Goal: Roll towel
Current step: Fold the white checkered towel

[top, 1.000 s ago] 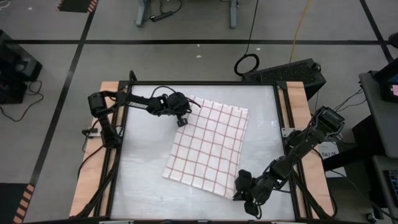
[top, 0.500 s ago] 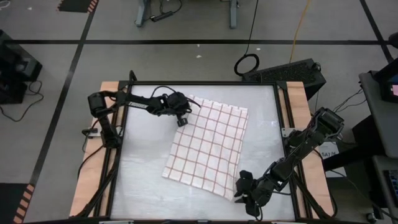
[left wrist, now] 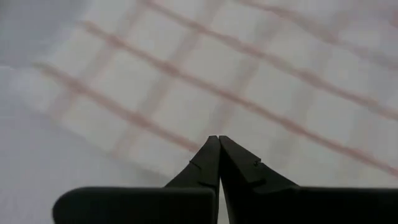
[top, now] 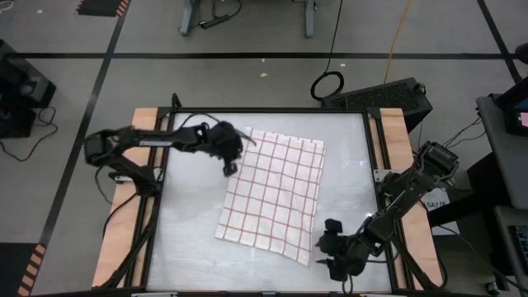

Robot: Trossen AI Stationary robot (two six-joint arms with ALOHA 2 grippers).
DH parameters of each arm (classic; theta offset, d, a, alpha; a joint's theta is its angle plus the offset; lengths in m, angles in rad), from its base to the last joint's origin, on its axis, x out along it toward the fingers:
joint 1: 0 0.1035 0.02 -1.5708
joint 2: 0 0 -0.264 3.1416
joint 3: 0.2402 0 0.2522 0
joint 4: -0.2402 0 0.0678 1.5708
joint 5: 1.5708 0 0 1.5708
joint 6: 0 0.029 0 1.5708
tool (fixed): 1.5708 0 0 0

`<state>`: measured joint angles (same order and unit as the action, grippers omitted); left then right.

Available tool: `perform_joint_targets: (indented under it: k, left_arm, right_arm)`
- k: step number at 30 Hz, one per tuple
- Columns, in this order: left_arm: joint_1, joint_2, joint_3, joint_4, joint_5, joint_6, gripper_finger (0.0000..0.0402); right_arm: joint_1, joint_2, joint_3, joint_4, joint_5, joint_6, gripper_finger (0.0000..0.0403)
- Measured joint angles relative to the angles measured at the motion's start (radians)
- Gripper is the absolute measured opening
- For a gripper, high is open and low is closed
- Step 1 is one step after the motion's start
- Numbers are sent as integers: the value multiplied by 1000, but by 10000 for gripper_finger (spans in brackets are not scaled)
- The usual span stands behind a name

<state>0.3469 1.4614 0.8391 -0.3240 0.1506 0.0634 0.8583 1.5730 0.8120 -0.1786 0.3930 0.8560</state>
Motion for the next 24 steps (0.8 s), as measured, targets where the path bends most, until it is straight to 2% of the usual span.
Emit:
perform_joint_targets:
  k: [3, 7, 11, 15, 20, 24]
  left_arm:
    - [-140, -60, -67, -9, 51, -48, 10]
    - [-372, -110, -157, -4, 10, -166, 10]
    - [-631, -129, -198, 76, -143, -349, 10]
    - [-845, -121, -205, 105, -338, -495, 10]
    - [-984, -68, -209, 111, -544, -637, 10]
    - [-998, 2, -209, 134, -570, -660, 10]
  right_arm:
    - [11, 0, 0, -1, 80, -17, 205]
    - [6, 0, -1, 2, 172, -46, 148]
    - [-48, 0, -34, 70, 209, -109, 76]
    - [-111, 7, -101, 280, 200, -231, 11]
    - [-209, 52, -176, 561, 157, -397, 16]
    - [-289, 125, -218, 640, 129, -430, 9]
